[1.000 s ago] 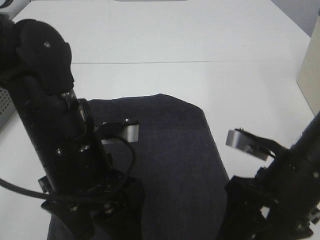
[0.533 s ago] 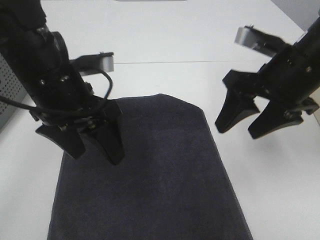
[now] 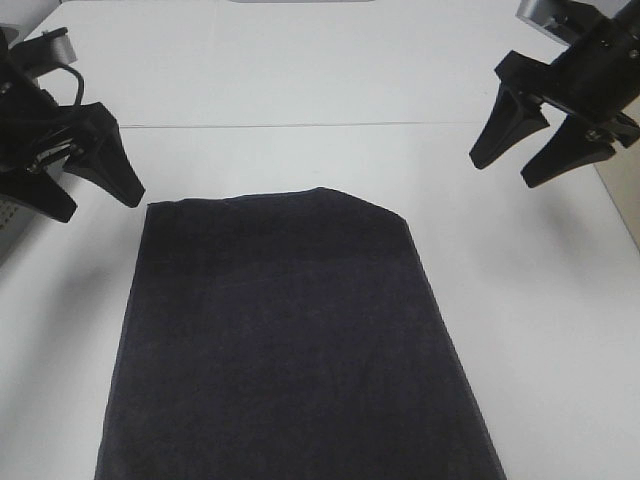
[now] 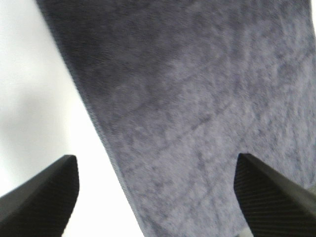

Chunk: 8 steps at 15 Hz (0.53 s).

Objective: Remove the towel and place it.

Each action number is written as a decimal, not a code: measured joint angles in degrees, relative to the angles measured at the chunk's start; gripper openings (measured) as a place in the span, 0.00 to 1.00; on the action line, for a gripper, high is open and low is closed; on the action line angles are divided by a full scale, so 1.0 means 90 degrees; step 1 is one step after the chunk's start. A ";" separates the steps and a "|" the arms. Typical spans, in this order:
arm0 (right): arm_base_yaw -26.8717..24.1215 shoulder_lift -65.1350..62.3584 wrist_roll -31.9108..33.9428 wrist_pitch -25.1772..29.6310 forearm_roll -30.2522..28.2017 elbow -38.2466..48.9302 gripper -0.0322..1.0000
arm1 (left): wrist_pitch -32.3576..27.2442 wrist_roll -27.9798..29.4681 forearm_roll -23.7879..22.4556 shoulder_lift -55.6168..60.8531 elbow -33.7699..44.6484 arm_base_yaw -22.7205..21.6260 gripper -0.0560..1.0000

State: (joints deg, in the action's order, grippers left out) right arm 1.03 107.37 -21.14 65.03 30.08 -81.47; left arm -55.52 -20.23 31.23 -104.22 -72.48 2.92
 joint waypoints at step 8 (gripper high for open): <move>0.0000 0.2979 -0.0719 0.0484 0.0929 -0.2973 0.70 | 0.1076 -0.1235 0.1210 -0.2050 -0.0929 -0.0560 0.81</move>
State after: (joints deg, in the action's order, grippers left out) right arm 1.03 134.19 -27.62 69.39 38.45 -108.23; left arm -45.84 -31.34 42.11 -122.67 -80.84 -2.12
